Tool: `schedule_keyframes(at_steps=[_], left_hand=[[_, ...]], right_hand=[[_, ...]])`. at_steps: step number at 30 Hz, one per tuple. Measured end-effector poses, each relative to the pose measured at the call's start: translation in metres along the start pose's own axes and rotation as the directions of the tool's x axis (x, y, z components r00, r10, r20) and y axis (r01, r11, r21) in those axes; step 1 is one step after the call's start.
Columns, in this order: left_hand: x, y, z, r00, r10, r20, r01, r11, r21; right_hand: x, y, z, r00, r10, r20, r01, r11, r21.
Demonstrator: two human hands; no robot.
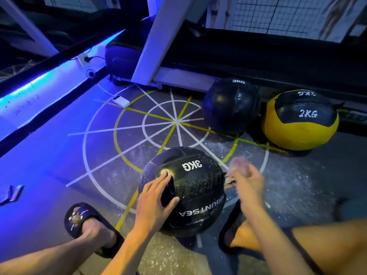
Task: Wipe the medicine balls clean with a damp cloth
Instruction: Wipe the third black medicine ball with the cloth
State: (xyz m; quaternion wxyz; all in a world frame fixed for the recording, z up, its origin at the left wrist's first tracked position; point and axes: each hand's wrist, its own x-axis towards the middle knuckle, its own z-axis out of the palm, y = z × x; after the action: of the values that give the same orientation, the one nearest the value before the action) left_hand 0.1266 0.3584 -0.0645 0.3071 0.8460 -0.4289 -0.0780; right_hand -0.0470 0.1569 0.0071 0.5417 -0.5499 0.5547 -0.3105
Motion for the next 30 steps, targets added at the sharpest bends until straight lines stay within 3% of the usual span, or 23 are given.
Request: schedule_keyframes(at_steps=[2,3,5,6,8,10,11,12,14,15,16,17,18,20,21,22,23,24,26,27,28,30], left_hand=[[0.001,-0.001,0.000,1.000,-0.011,0.006,0.011,1.000,-0.024],[0.001,-0.003,0.001,1.000,-0.014,0.008,0.014,0.999,-0.035],[0.001,-0.009,0.001,1.000,-0.016,0.010,0.017,0.998,-0.052],[0.000,-0.013,0.001,1.000,-0.024,0.015,0.025,0.998,-0.066],[-0.002,-0.019,-0.002,0.999,-0.030,0.019,0.032,0.996,-0.085],[-0.005,-0.024,-0.006,0.999,-0.030,0.025,0.032,0.995,-0.090],[-0.006,-0.025,-0.008,0.999,-0.036,0.036,0.039,0.995,-0.090],[-0.006,-0.025,-0.009,0.998,-0.040,0.042,0.043,0.995,-0.090],[-0.007,-0.023,-0.012,0.998,-0.050,0.042,0.054,0.993,-0.107],[-0.006,-0.022,-0.013,0.998,-0.058,0.038,0.062,0.991,-0.122],[-0.006,-0.021,-0.012,0.997,-0.069,0.036,0.073,0.988,-0.135],[-0.007,-0.021,-0.013,0.996,-0.076,0.039,0.081,0.986,-0.146],[-0.007,-0.021,-0.014,0.996,-0.084,0.039,0.089,0.982,-0.165],[-0.008,-0.027,-0.018,0.994,-0.109,0.025,0.112,0.977,-0.181],[-0.008,-0.030,-0.021,0.992,-0.128,0.021,0.130,0.975,-0.182],[-0.009,-0.033,-0.023,0.988,-0.152,0.021,0.153,0.971,-0.185],[-0.010,-0.035,-0.025,0.985,-0.173,0.017,0.173,0.967,-0.188],[-0.011,-0.038,-0.028,0.981,-0.192,0.009,0.190,0.963,-0.189],[-0.011,-0.040,-0.031,0.977,-0.212,0.006,0.209,0.956,-0.204],[-0.012,-0.041,-0.033,0.976,-0.220,0.009,0.217,0.953,-0.211],[-0.011,-0.042,-0.035,0.972,-0.233,0.011,0.230,0.949,-0.217],[-0.011,-0.046,-0.040,0.967,-0.252,0.041,0.255,0.942,-0.220]], right_hand=[[-0.030,0.009,0.031,0.951,-0.253,0.181,0.292,0.924,-0.246],[-0.041,0.016,0.046,0.856,-0.408,0.317,0.493,0.829,-0.265],[-0.053,0.040,0.070,0.565,-0.642,0.518,0.806,0.562,-0.184],[-0.056,0.051,0.077,0.450,-0.689,0.568,0.880,0.451,-0.151],[-0.053,0.063,0.079,0.359,-0.691,0.627,0.927,0.344,-0.150],[-0.039,0.074,0.072,0.370,-0.655,0.659,0.918,0.366,-0.152],[-0.028,0.078,0.067,0.444,-0.653,0.613,0.886,0.424,-0.190],[-0.015,0.078,0.061,0.562,-0.633,0.533,0.818,0.520,-0.245],[0.005,0.068,0.049,0.833,-0.461,0.305,0.545,0.777,-0.315],[0.008,0.063,0.048,0.899,-0.385,0.207,0.435,0.836,-0.335],[0.004,0.056,0.052,0.906,-0.378,0.187,0.421,0.844,-0.332],[-0.005,0.050,0.057,0.862,-0.446,0.241,0.506,0.785,-0.357],[-0.018,0.044,0.065,0.775,-0.519,0.362,0.628,0.702,-0.337],[-0.029,0.045,0.067,0.511,-0.606,0.609,0.844,0.487,-0.224],[-0.019,0.042,0.060,0.505,-0.582,0.637,0.842,0.496,-0.213],[-0.005,0.039,0.053,0.610,-0.513,0.604,0.753,0.612,-0.241],[0.012,0.039,0.043,0.766,-0.425,0.483,0.602,0.737,-0.308],[0.022,0.041,0.034,0.864,-0.348,0.363,0.477,0.794,-0.376],[0.018,0.050,0.035,0.910,-0.315,0.269,0.408,0.792,-0.455],[0.003,0.050,0.044,0.866,-0.383,0.321,0.490,0.778,-0.392],[-0.012,0.051,0.055,0.774,-0.475,0.418,0.613,0.726,-0.311],[-0.032,0.065,0.064,0.522,-0.648,0.555,0.833,0.528,-0.167]])
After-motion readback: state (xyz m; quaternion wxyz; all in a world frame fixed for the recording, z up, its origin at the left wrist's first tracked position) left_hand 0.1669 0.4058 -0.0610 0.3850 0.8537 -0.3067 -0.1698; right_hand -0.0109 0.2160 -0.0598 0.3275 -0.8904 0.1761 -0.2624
